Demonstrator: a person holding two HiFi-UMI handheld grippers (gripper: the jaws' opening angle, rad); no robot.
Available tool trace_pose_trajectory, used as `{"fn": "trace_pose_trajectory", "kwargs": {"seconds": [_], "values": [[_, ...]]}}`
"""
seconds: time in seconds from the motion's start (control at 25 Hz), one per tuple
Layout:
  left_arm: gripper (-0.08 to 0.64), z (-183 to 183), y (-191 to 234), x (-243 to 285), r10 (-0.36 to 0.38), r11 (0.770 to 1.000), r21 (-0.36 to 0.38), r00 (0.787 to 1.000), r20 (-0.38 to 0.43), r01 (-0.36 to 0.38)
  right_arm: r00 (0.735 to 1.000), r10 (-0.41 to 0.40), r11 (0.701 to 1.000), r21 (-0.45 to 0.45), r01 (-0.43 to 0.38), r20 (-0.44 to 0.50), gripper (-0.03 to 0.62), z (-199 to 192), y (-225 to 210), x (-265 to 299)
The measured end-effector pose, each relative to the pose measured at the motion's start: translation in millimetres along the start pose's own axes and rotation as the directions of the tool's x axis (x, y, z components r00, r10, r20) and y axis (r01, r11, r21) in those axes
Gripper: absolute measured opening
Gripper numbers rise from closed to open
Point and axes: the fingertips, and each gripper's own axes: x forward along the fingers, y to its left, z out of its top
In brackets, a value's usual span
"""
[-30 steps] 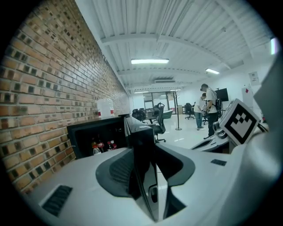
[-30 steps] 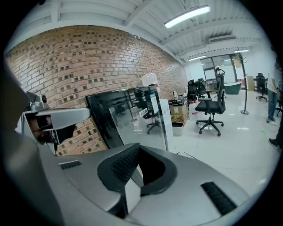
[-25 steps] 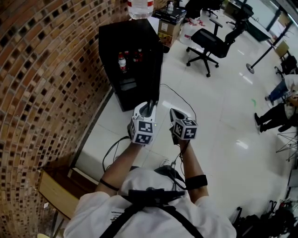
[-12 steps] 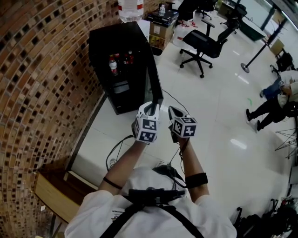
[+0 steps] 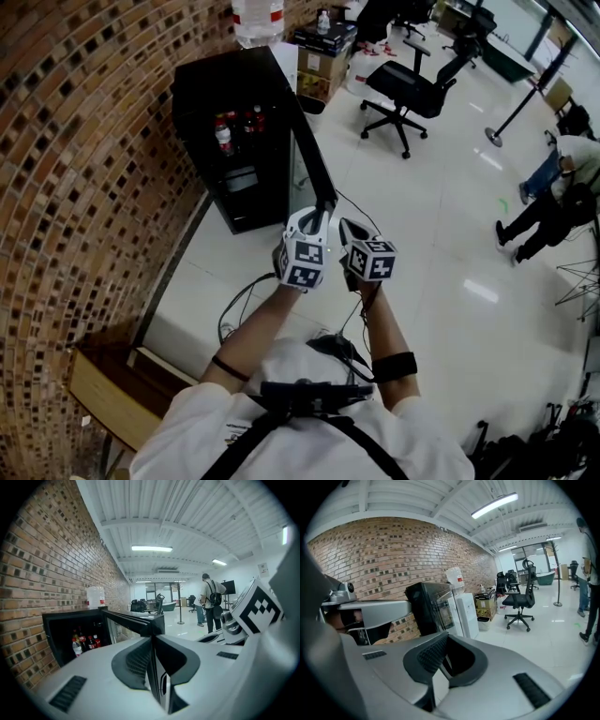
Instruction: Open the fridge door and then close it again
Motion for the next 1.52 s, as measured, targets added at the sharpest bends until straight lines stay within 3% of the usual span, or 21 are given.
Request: {"fn": "trace_pose_trajectory", "kwargs": {"seconds": [0.28, 0.48, 0.56, 0.68, 0.8, 0.92, 1.08, 1.2, 1.52], "values": [[0.026, -1.3, -2.5, -7.6, -0.044, 0.999, 0.000, 0.999, -0.009, 0.044, 1.000, 0.008, 1.000, -0.006, -0.008, -0.007, 0.000, -5.7, 8.6, -1.5], [0.025, -9.2, 29.5, -63.6, -0.083, 0.994, -0.066, 0.996, -0.022, 0.081, 0.999, 0.037, 0.999, -0.013, -0.038, -0.033, 0.000, -14.2, 36.3, -9.6], [0.025, -23.5, 59.2, -89.5, -0.054, 0.986, -0.160, 0.998, -0.039, 0.047, 0.997, 0.062, 0.998, -0.007, -0.063, -0.041, 0.000, -9.8, 57.8, -10.6], [0.025, -52.5, 114.2, -130.4, 0.043, 0.957, -0.282, 0.996, -0.077, -0.063, 0.993, 0.104, 0.995, 0.001, -0.104, -0.047, 0.000, -3.6, 97.8, -6.9], [0.024, -77.5, 169.7, -170.5, 0.146, 0.926, -0.336, 0.983, -0.109, -0.174, 0.987, 0.158, 0.987, 0.007, -0.158, -0.041, 0.000, 4.0, 145.4, 2.7], [0.002, -97.7, 211.4, -203.6, 0.202, 0.902, -0.359, 0.970, -0.137, -0.239, 0.981, 0.191, 0.980, -0.045, -0.192, -0.038, 0.001, 7.9, 192.7, 17.9], [0.000, -112.0, 244.8, -234.9, 0.229, 0.893, -0.362, 0.963, -0.145, -0.267, 0.975, 0.210, 0.971, -0.102, -0.217, -0.071, 0.002, -9.6, 243.6, 42.5], [0.000, -124.3, 256.7, -246.0, 0.223, 0.889, -0.371, 0.962, -0.158, -0.267, 0.974, 0.211, 0.972, -0.092, -0.218, -0.080, 0.002, -28.0, 264.9, 55.8], [0.000, -138.5, 254.6, -246.5, 0.186, 0.892, -0.386, 0.970, -0.159, -0.235, 0.982, 0.165, 0.985, -0.039, -0.169, -0.097, 0.002, -53.5, 264.2, 60.5]]}}
